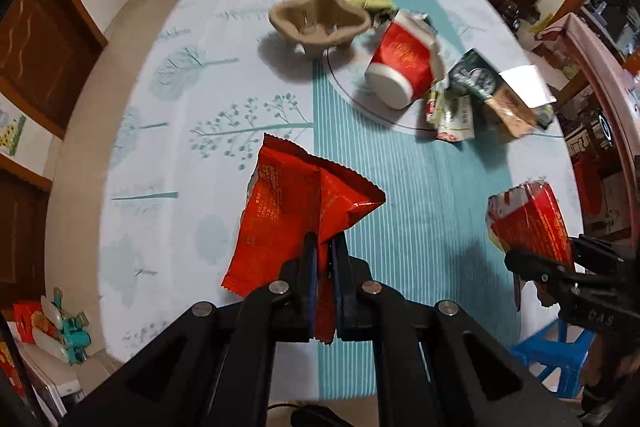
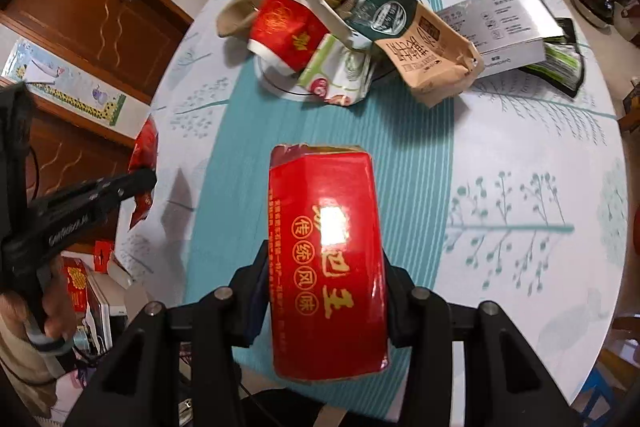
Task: Collect trash
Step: 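Lift both held red items off the table toward the trash bin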
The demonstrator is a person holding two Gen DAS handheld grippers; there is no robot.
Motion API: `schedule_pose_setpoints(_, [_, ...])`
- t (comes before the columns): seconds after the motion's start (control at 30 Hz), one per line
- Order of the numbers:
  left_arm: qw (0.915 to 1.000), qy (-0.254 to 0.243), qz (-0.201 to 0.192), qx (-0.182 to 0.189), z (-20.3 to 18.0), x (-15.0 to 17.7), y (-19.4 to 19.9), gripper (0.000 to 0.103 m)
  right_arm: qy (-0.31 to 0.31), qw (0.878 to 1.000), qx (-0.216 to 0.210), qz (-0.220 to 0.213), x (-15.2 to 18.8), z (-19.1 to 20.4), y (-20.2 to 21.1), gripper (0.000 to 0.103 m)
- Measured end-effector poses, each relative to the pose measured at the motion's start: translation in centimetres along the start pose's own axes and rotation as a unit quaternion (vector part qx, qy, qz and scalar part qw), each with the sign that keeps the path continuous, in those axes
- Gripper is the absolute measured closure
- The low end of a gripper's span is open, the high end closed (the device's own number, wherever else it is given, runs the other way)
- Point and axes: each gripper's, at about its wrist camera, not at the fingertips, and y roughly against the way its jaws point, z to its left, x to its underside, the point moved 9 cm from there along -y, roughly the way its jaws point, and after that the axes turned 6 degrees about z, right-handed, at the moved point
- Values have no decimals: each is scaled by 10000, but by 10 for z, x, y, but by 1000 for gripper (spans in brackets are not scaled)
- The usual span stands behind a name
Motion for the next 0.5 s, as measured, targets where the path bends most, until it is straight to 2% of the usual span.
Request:
schedule_pose_setpoints(0.3, [9959,-413,-789,188,17,51,91,99,-264,9983,-45,-523,46,47,37,58])
schedule_pose_setpoints(0.5, [9902,-693,-1164,331,29,94,133,99,-474,9944,-24,-945,87,81,56,58])
